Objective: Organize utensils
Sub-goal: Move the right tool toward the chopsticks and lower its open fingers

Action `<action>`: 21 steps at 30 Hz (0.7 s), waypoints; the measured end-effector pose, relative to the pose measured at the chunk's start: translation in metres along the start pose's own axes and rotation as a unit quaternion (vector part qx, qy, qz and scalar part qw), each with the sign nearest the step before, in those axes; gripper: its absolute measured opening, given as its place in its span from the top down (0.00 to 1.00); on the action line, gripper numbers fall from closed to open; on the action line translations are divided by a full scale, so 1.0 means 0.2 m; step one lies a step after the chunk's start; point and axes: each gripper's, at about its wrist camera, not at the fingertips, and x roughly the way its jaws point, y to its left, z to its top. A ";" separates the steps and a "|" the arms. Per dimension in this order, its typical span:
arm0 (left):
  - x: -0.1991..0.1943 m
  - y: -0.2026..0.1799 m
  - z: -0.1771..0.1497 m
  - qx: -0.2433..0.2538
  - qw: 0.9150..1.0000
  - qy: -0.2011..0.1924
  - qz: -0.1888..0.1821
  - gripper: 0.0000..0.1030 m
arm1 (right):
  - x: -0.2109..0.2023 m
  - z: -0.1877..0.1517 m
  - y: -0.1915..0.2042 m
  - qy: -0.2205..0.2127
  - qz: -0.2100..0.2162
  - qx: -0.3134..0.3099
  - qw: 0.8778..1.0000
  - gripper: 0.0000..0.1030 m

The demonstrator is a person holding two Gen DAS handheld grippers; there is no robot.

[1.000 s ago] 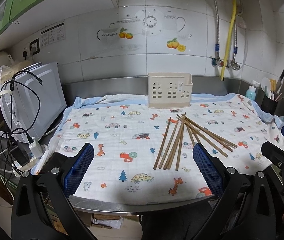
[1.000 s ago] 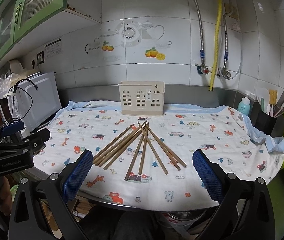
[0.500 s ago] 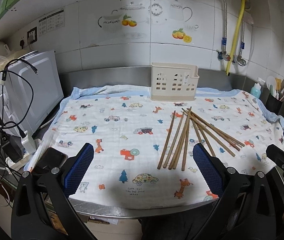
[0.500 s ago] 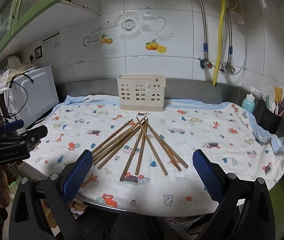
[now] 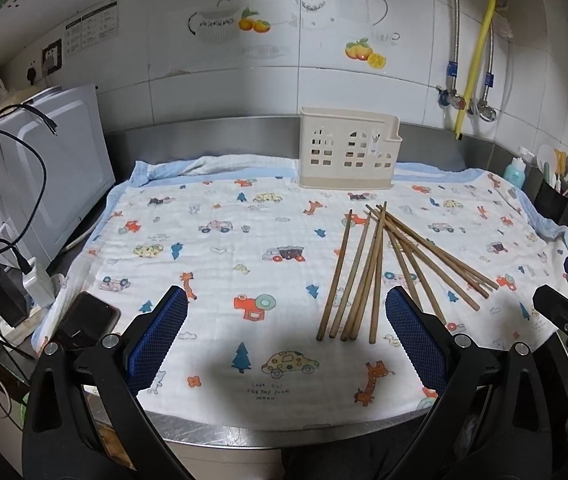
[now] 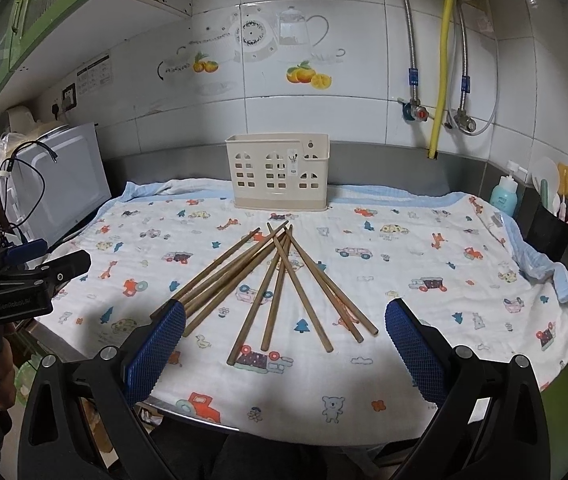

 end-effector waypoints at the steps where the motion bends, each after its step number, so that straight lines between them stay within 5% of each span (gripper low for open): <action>1: 0.01 0.00 0.00 0.001 1.000 0.001 0.000 0.05 | 0.01 0.00 0.00 0.001 0.000 0.000 1.000 0.06; 21: 0.26 -0.08 -0.03 0.035 0.998 0.037 -0.035 0.07 | 0.27 -0.04 -0.09 0.043 0.014 0.002 0.999 0.07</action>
